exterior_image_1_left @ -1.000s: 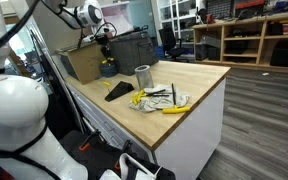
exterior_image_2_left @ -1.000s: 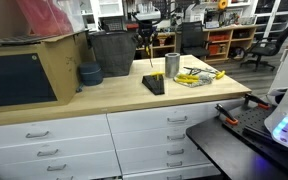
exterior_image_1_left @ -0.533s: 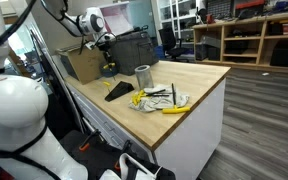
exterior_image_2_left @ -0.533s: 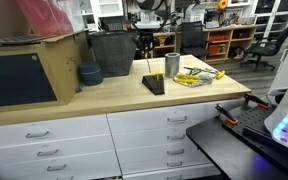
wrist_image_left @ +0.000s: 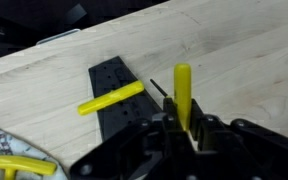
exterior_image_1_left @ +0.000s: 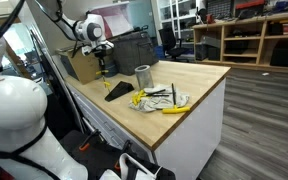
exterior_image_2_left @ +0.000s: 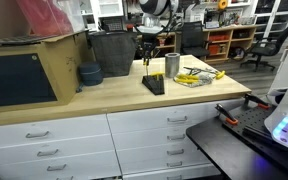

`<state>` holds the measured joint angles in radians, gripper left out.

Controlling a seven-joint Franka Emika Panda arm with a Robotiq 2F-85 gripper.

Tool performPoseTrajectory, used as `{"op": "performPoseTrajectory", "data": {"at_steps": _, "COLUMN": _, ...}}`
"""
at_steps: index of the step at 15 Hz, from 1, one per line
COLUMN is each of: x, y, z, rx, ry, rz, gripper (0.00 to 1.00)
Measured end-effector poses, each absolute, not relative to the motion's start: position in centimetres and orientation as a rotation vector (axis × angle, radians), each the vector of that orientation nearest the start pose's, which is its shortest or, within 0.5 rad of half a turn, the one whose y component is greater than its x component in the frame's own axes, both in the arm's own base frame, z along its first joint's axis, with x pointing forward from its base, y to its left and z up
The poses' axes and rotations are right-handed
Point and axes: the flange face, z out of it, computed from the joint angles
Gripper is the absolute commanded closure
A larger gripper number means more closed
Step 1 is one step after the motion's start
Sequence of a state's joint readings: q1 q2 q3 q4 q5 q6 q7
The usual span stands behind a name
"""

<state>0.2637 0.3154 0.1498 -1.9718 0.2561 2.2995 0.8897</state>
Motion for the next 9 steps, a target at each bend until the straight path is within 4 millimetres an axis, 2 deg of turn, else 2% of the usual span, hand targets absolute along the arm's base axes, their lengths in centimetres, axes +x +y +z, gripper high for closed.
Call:
{"op": "performPoseTrajectory", "data": {"at_steps": 4, "x": 55.79, "y": 24.35, "z": 31.69, "rx": -2.779, "ry": 0.950, "rz": 0.195, "gripper": 0.83}}
{"op": "performPoseTrajectory", "data": {"at_steps": 5, "x": 55.77, "y": 24.37, "z": 31.69, "rx": -2.779, "ry": 0.949, "rz": 0.196, "gripper": 0.96}}
{"op": "performPoseTrajectory", "data": {"at_steps": 9, "x": 55.80, "y": 24.38, "z": 31.45, "rx": -2.778, "ry": 0.957, "rz": 0.196, "gripper": 0.96}}
